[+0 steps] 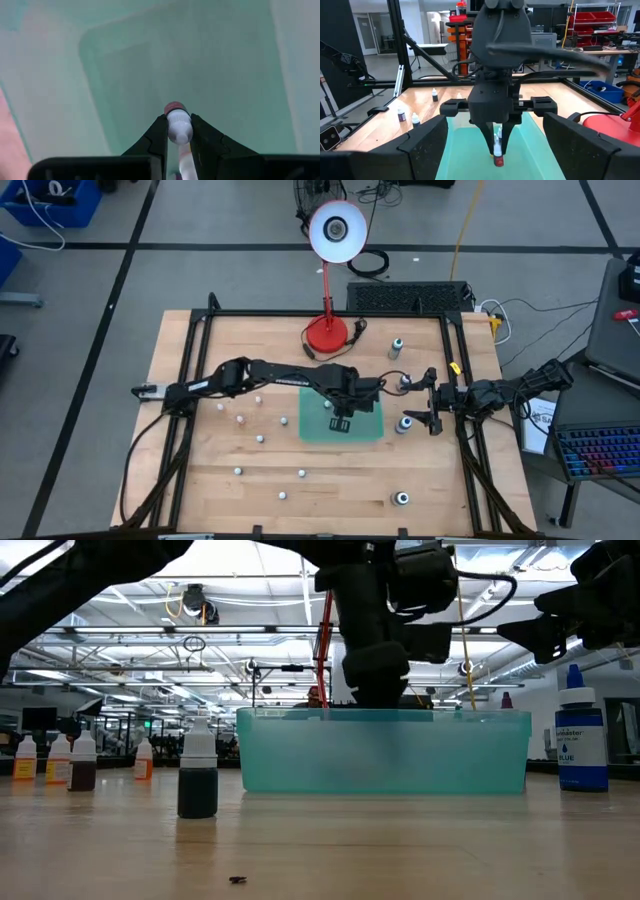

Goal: Pick & Place food coloring
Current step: Put the small red food coloring bottle into the green bin, then put the small orange food coloring bottle into the green bin

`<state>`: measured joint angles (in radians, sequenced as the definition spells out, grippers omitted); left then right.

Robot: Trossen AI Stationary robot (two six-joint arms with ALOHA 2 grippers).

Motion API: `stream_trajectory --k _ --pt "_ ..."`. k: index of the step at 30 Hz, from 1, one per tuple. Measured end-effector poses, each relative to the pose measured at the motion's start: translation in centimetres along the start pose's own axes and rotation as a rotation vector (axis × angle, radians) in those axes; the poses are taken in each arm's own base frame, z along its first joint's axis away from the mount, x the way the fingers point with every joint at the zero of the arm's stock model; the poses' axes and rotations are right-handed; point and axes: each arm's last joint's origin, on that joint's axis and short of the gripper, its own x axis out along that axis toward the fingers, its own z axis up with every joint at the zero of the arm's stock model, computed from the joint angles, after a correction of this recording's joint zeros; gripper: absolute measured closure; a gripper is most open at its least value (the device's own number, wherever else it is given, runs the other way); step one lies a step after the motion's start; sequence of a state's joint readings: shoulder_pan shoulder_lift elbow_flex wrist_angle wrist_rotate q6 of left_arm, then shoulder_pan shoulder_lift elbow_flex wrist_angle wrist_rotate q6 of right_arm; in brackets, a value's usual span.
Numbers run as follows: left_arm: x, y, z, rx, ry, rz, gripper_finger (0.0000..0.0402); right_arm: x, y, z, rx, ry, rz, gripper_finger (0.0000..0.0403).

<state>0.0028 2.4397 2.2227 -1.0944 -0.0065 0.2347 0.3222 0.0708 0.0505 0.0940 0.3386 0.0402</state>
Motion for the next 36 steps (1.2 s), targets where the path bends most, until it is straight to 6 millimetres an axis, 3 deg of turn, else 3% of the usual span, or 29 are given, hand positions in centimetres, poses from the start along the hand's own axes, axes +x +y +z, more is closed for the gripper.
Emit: stream_trajectory --k 9,15,21,25,28,32,36 --pt "1.5 0.2 -0.7 -0.042 0.009 -0.033 0.0338 0.0 0.0 0.0 0.000 0.000 0.000 0.0090" --pt "1.6 0.2 -0.8 -0.026 0.012 -0.033 0.0252 0.0 0.0 0.0 0.000 0.000 0.000 0.0089" --pt "0.3 0.4 0.2 -0.018 -0.043 -0.020 0.0205 0.0 0.0 0.0 0.000 0.000 0.000 0.0089" --pt "-2.1 0.6 0.5 -0.008 -0.047 0.037 0.0189 0.0 0.0 0.0 0.000 0.000 0.000 0.0089" --pt "-5.3 0.6 -0.3 0.006 -0.007 0.052 0.0183 0.0 0.0 0.0 0.000 0.000 0.000 0.0090" --pt "-9.0 0.3 -2.5 -0.057 0.080 0.008 0.0185 0.0 0.0 0.0 0.000 -0.001 0.000 0.0089" --pt "-11.2 -0.1 -5.4 -0.161 0.115 0.015 0.0193 0.0 0.0 0.0 -0.002 0.005 0.000 0.0090"
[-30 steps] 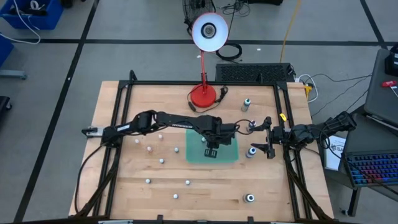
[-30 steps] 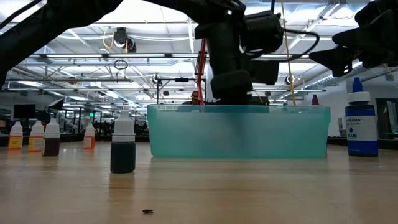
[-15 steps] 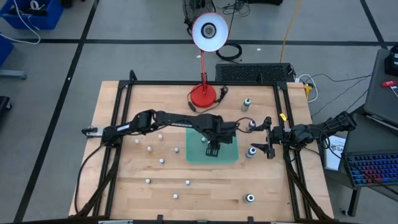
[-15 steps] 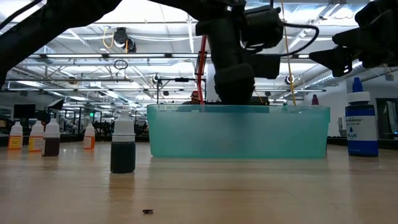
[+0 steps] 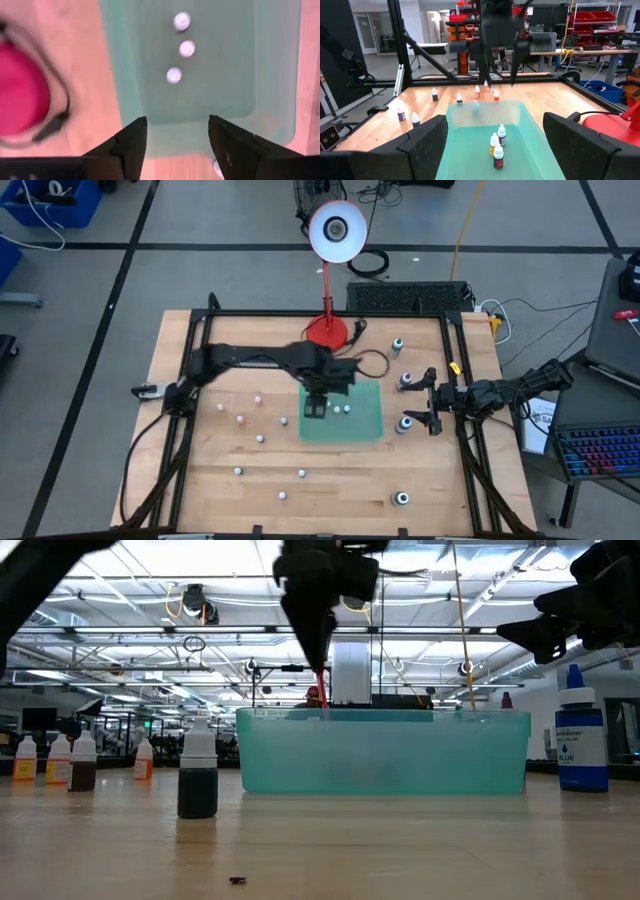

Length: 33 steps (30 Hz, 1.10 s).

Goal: Pick & Place food coloring
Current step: Put the small orange food coloring bottle into the green bin

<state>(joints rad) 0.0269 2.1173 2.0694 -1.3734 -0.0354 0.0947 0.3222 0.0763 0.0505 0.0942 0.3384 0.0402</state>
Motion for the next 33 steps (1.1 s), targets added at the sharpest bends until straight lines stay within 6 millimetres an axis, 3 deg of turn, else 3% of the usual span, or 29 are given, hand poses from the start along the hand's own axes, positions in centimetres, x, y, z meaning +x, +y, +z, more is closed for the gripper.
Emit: stream_trajectory --k 5,8,11,15,24,33 --pt "-1.9 -0.3 -5.3 -0.158 -0.061 0.094 0.0204 0.0 0.0 0.0 -0.001 0.003 0.000 0.0089" --pt "-2.0 -0.5 -8.9 -0.302 -0.106 0.146 0.0210 0.0 0.0 0.0 -0.001 0.003 0.000 0.0089" --pt "-1.0 -0.9 -12.0 -0.442 -0.135 0.104 0.0214 0.0 0.0 0.0 -0.001 0.003 0.000 0.0089" --pt "1.2 -1.4 -14.6 -0.543 -0.133 0.018 0.0215 0.0 0.0 0.0 -0.001 0.003 0.000 0.0089" --pt "5.6 -2.0 -17.4 -0.543 0.040 0.004 0.0215 0.0 0.0 0.0 -0.001 0.003 0.000 0.0089" --pt "6.4 -1.8 -18.1 -0.583 0.050 0.104 0.0215 0.0 0.0 0.0 -0.002 0.004 0.000 0.0090"
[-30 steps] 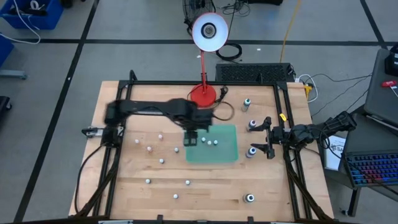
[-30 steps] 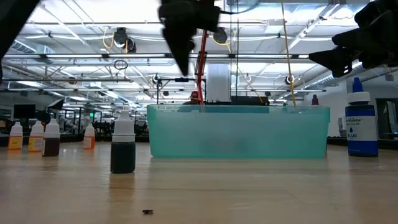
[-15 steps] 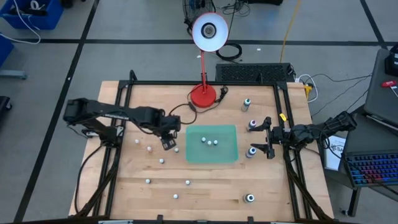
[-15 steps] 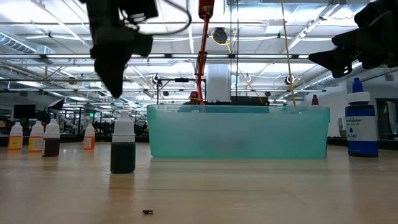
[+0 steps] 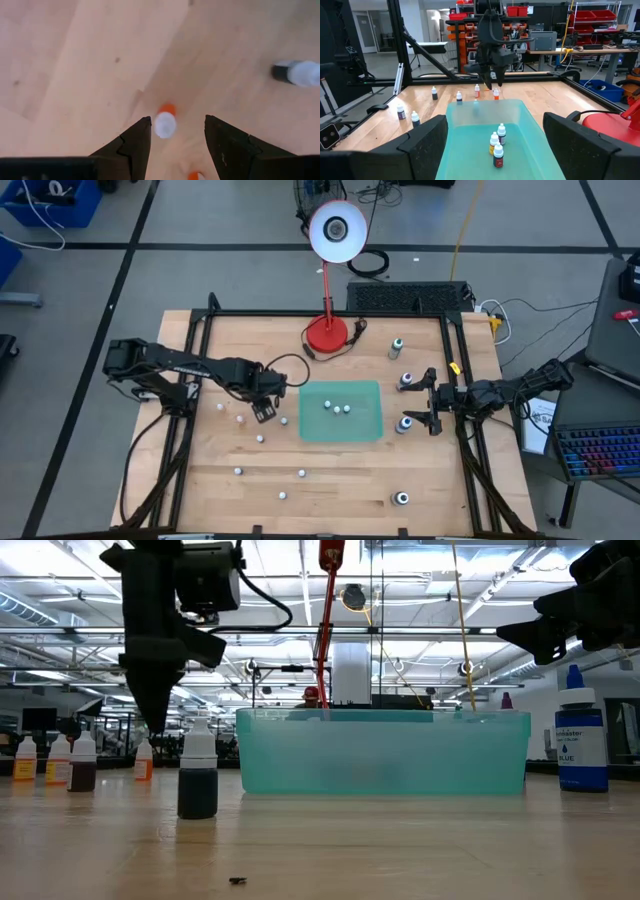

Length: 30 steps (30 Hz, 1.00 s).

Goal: Pick & Place food coloring
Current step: Put the small orange food coloring bottle into the green bin

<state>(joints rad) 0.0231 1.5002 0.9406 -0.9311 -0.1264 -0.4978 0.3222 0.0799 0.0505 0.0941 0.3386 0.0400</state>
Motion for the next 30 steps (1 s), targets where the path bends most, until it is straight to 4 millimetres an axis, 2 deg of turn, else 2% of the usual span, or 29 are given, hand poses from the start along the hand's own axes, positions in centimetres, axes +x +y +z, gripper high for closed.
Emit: stream_trajectory --k 16,30 --pt "2.0 1.2 -1.1 -0.114 0.055 0.040 0.0215 0.0 0.0 0.0 0.000 0.000 0.000 0.0089" --pt "3.2 1.0 -1.5 -0.120 0.058 -0.049 0.0215 0.0 0.0 0.0 0.000 0.000 0.000 0.0090"
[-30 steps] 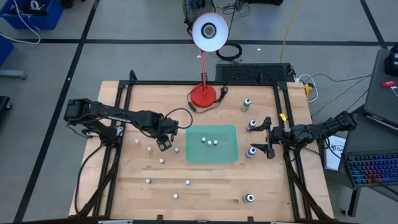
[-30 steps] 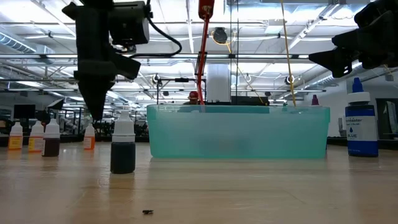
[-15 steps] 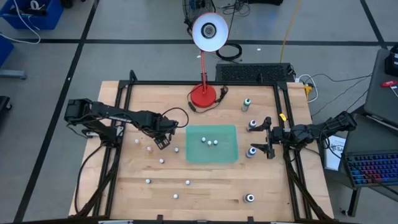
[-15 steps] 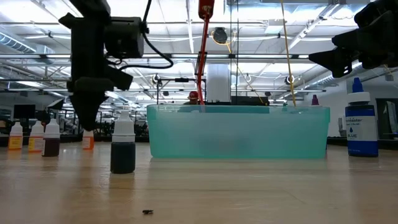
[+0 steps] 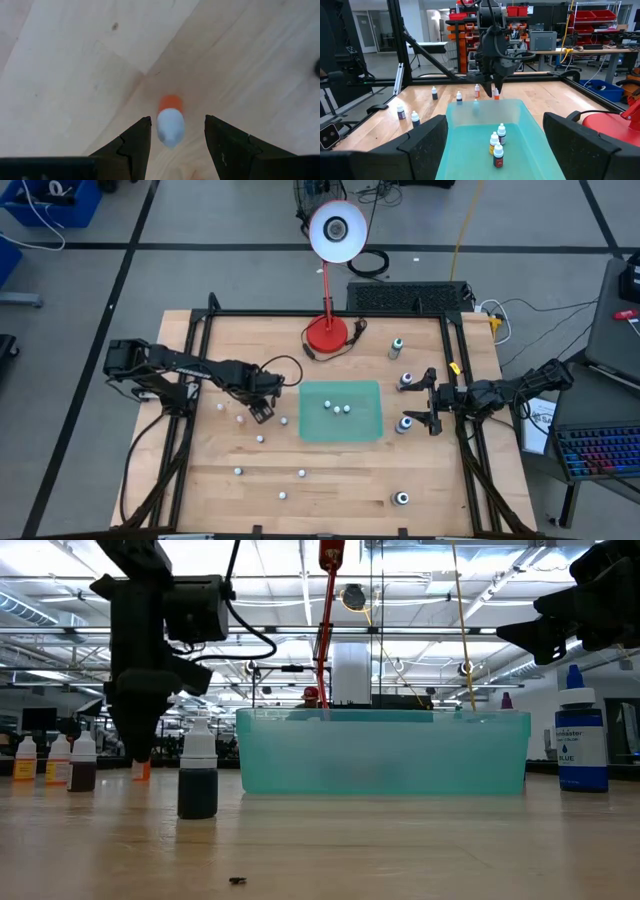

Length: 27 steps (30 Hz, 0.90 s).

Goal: Pick & Place food coloring
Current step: Put the small orange food coloring bottle into the green bin

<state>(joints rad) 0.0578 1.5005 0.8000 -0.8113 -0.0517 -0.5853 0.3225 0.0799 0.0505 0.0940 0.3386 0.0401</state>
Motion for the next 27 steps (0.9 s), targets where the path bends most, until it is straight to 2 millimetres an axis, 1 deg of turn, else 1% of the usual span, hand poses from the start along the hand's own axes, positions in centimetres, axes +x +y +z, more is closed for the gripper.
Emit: stream_trajectory --k 13,27 --pt "0.14 -0.12 0.31 0.031 -0.051 -0.001 0.0215 0.00 0.00 0.00 0.000 0.000 0.000 0.0089" --pt "0.14 -0.11 0.30 0.035 -0.049 0.001 0.0215 0.00 0.00 0.00 0.000 0.000 0.000 0.0090"
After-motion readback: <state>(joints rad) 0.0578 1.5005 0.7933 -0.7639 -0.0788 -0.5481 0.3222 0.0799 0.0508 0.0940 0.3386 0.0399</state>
